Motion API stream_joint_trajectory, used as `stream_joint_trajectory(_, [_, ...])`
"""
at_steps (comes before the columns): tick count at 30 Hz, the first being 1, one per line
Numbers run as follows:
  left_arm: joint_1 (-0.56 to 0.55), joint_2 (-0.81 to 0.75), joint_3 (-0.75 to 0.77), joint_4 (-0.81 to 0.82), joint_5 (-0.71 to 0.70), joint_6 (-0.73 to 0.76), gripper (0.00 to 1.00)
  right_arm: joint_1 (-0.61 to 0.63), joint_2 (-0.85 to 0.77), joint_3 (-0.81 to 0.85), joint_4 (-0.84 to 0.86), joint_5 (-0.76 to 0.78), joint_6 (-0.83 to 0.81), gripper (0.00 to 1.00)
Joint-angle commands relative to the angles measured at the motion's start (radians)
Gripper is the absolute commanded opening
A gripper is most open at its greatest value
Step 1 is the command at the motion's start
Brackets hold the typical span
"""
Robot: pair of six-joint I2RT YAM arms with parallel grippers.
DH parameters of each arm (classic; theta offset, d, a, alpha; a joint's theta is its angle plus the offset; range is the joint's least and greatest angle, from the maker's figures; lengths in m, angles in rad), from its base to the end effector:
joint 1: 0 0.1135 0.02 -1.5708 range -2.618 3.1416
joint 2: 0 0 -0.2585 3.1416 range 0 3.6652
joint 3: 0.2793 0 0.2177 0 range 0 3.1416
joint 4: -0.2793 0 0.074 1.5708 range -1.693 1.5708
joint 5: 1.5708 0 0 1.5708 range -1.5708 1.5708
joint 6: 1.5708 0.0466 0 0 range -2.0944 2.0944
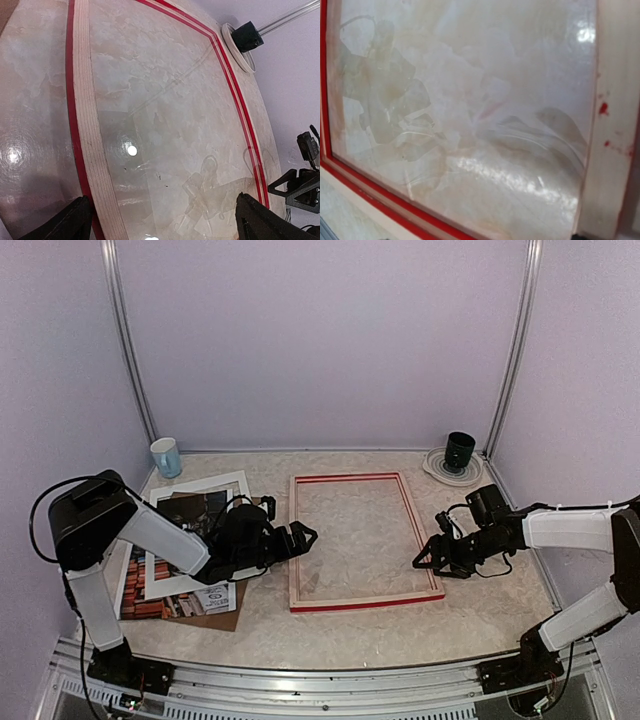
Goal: Put the photo into the frame
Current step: Pick up the glass panel from the frame body.
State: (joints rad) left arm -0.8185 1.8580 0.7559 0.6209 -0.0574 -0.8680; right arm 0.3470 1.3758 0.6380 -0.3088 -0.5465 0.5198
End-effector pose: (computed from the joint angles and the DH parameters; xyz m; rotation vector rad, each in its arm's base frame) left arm 0.2398 -0.2524 0.1460 -0.0927 2.1992 -0.9540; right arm 0.2006 0.0983 0.1722 0.0310 2.7299 0.9991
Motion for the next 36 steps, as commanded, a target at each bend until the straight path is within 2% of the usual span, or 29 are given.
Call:
stream_joint_trajectory(1, [-0.008, 0.019, -0.007, 0.022, -0.002, -0.006, 0.99, 0.012, -0.022, -0.017, 0.016, -0.041, 0.033, 0.77])
stream_joint_trajectory(14, [-0.008, 0.021, -0.003, 0.026, 0.007, 0.001, 0.99, -0.010, -0.058, -0.076, 0.213, -0.255, 0.179, 0.77])
stream_joint_trajectory(22, [-0.009, 0.016, -0.012, 0.034, 0.011, -0.002, 0.99, -0.014, -0.042, -0.122, 0.195, -0.172, 0.207, 0.79])
stream_joint_trajectory(36, [-0.010, 0.021, -0.015, 0.056, 0.022, -0.007, 0.99, -0.020, -0.053, -0.250, 0.441, -0.246, 0.426, 0.80])
